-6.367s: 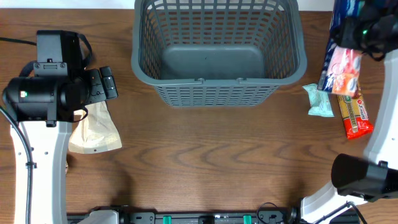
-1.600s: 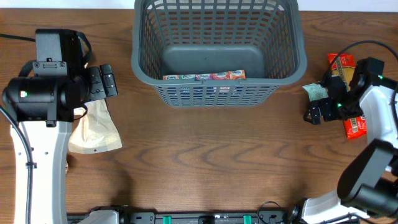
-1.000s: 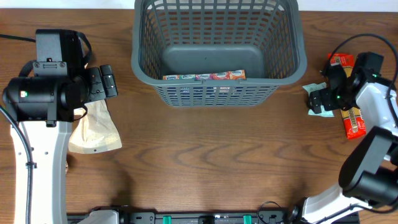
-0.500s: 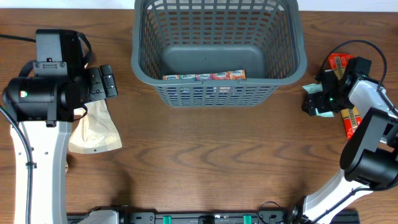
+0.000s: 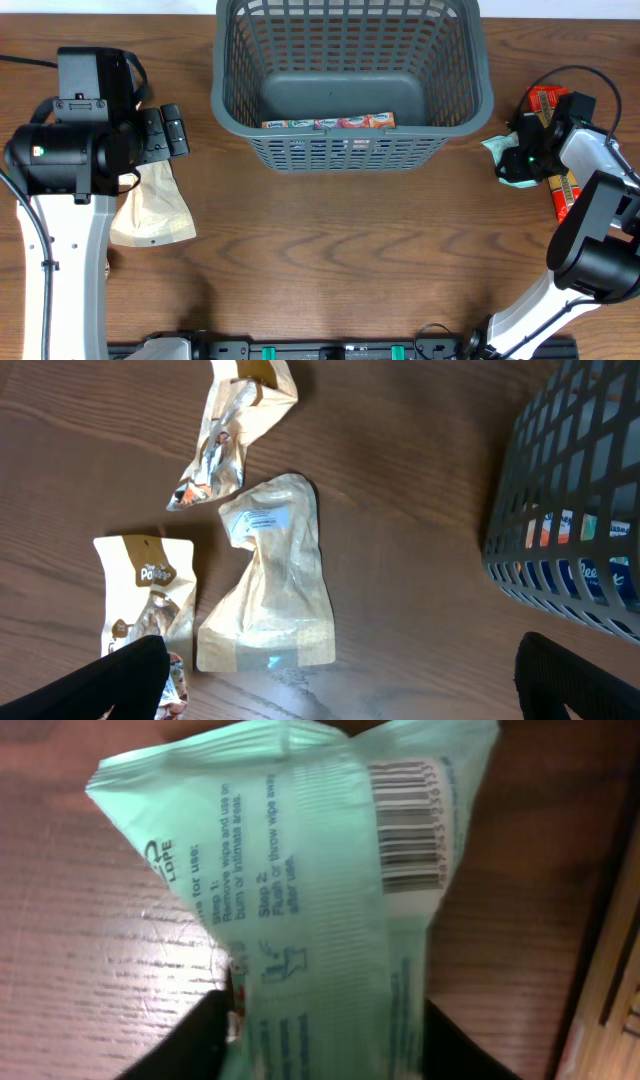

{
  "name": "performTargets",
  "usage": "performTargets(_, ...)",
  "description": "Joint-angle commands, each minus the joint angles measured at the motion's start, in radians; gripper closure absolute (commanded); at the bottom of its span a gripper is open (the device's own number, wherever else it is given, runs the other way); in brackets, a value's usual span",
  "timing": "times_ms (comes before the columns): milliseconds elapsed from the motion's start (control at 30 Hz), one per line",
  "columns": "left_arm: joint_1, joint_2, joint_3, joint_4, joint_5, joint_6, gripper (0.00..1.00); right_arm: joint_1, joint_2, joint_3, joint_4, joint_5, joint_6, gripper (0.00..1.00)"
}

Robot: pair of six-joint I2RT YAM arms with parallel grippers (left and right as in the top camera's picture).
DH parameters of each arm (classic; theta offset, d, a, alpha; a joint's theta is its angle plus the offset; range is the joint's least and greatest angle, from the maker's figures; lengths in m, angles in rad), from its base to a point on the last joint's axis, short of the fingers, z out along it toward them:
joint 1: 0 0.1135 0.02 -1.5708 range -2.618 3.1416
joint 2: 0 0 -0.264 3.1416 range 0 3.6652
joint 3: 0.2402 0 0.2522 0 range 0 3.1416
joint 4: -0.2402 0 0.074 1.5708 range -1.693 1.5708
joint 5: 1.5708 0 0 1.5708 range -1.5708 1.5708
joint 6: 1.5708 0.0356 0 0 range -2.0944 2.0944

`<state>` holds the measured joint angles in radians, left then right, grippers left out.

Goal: Pack container
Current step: 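Lower the right gripper onto the mint-green wipes pack and grasp, then carry the wipes pack into the basket and open the right gripper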

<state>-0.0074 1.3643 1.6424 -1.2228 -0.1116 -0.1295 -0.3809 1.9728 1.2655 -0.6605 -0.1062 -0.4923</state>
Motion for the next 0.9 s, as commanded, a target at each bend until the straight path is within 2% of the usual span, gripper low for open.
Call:
performTargets(0,0.004,-0.001,-0.002,-0.002,-0.004,0.014,0.0,0.003,0.01,-0.002,-0.005,-0.021,0.037,0.79)
performTargets(167,0.004,-0.001,-0.002,-0.002,-0.004,0.013,0.0,0.008,-0.001,0.004,-0.023,-0.044,0.073,0.98)
performTargets(200,0.004,-0.001,-0.002,-0.002,-0.004,0.013,0.0,0.011,-0.008,0.011,-0.035,-0.05,0.074,0.99)
performTargets(400,0.004,-0.001,-0.002,-0.002,-0.004,0.014,0.0,0.047,-0.111,0.159,-0.145,-0.06,0.077,0.99)
performTargets(533,0.004,-0.001,-0.002,-0.002,-0.004,0.014,0.0,0.077,-0.209,0.346,-0.22,-0.059,0.079,0.99)
performTargets(700,0.004,-0.001,-0.002,-0.01,-0.004,0.014,0.0,0.11,-0.314,0.612,-0.258,-0.056,0.153,0.99)
performTargets(867,0.004,-0.001,-0.002,-0.027,-0.004,0.014,0.0,0.176,-0.37,0.777,-0.284,-0.149,0.113,0.99)
